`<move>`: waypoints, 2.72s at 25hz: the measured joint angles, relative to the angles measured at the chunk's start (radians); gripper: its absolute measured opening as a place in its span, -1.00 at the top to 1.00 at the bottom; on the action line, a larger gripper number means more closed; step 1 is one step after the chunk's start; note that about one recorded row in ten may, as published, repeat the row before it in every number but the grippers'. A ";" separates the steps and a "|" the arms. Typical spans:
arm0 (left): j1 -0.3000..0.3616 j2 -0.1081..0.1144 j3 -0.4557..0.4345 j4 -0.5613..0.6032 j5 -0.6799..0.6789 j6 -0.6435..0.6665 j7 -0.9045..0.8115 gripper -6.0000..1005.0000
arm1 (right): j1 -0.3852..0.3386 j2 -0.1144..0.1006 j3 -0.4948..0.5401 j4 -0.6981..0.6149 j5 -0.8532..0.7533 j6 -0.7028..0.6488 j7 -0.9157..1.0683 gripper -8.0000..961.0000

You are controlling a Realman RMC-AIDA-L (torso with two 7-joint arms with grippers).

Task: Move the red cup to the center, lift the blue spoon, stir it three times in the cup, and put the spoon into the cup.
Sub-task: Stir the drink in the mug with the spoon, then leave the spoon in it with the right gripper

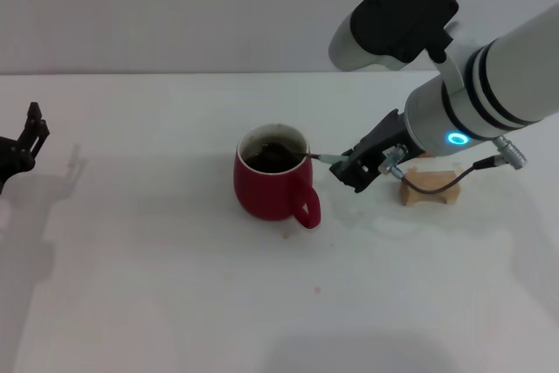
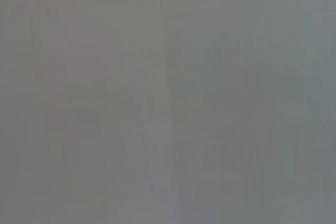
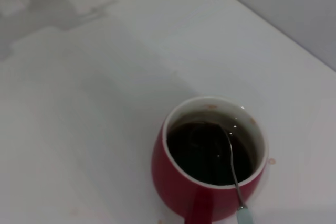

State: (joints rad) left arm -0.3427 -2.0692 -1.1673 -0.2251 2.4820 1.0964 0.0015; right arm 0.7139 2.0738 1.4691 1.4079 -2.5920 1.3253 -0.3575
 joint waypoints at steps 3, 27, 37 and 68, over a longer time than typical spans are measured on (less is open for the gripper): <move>-0.001 0.000 0.000 -0.001 0.000 0.000 0.000 -0.69 | 0.000 0.002 -0.006 0.006 0.003 0.004 0.000 0.60; -0.004 0.001 0.000 0.003 0.000 -0.001 0.000 -0.69 | 0.041 -0.002 0.005 -0.071 0.032 -0.072 -0.012 0.57; -0.010 0.001 0.000 0.003 0.000 -0.004 0.000 -0.69 | 0.031 -0.003 0.024 -0.067 0.025 -0.037 -0.024 0.56; -0.014 0.002 0.000 0.004 0.000 -0.012 0.000 -0.69 | 0.061 0.002 -0.029 -0.077 0.093 -0.114 -0.013 0.52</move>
State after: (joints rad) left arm -0.3565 -2.0673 -1.1673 -0.2209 2.4819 1.0844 0.0015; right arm 0.7746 2.0756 1.4403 1.3305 -2.4994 1.2108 -0.3708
